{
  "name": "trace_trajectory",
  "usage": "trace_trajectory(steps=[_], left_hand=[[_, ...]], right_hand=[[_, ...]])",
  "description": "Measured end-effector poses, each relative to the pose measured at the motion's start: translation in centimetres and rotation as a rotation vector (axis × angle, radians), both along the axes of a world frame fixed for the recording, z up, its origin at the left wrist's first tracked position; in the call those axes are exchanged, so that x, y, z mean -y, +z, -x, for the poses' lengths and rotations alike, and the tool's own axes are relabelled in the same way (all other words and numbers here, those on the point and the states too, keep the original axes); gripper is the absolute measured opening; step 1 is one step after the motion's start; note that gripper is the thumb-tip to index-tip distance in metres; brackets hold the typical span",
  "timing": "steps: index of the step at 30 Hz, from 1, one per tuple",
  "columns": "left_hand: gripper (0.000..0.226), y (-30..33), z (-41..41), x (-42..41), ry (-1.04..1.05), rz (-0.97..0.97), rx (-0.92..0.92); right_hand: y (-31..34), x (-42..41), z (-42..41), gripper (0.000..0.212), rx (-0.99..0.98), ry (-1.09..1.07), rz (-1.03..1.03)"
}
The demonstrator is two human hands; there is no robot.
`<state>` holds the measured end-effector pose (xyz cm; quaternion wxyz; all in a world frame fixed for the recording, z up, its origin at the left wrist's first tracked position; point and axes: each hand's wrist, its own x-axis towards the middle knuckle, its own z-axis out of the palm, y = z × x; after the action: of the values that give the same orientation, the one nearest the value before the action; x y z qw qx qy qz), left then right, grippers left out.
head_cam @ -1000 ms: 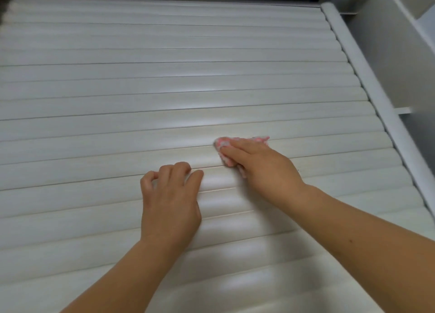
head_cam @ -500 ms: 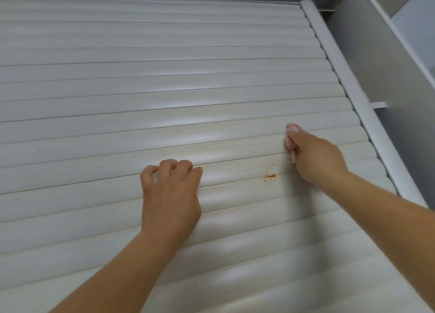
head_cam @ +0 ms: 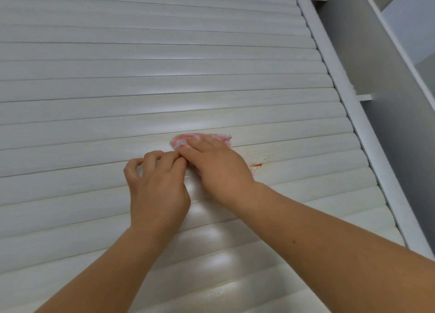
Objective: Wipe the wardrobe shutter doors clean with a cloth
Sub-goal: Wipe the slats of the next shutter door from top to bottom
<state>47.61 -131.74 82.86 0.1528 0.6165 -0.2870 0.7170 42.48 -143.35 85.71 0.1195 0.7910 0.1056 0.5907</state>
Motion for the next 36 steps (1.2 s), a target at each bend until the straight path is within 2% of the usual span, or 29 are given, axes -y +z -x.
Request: trace_trajectory(steps=[4,10,13,20,25,27,29,32,34,36], left_hand=[[0.040,-0.8,-0.3,-0.4,0.033,-0.041,0.014],[0.039,-0.7,-0.1,0.1,0.030,-0.038,0.011],[0.037,-0.5,0.2,0.5,0.024,-0.045,0.004],[0.033,-0.6,0.0,0.9,0.006,-0.052,-0.011],[0.031,-0.7,0.1,1.4,-0.037,-0.014,-0.015],[0.030,-0.8,0.0,1.4,-0.039,-0.012,-0.011],[0.029,-0.8,-0.1,1.4,-0.039,-0.012,-0.009],[0.029,-1.0,-0.1,1.4,-0.046,-0.011,-0.008],[0.030,-1.1,-0.1,1.5,-0.051,-0.012,-0.014],[0.030,-1.1,-0.1,1.5,-0.049,-0.013,-0.030]], right_hand=[[-1.4,1.6,0.4,0.041,0.001,0.064,0.032],[-2.0,5.4,2.7,0.049,-0.066,-0.019,-0.147],[-2.0,7.9,3.8,0.045,0.000,-0.029,-0.203],[-2.2,15.6,6.6,0.063,0.019,-0.201,-0.491],[-2.1,19.5,7.3,0.068,0.014,-0.231,-0.728],[-2.7,19.5,7.1,0.061,0.094,-0.210,-0.802],[-3.6,18.2,6.5,0.040,0.172,-0.152,-0.849],[-5.0,15.5,5.0,0.023,0.254,-0.120,-0.784],[-5.6,13.5,4.0,0.029,0.265,-0.094,-0.718],[-6.0,11.3,2.8,0.051,0.217,-0.062,-0.698]])
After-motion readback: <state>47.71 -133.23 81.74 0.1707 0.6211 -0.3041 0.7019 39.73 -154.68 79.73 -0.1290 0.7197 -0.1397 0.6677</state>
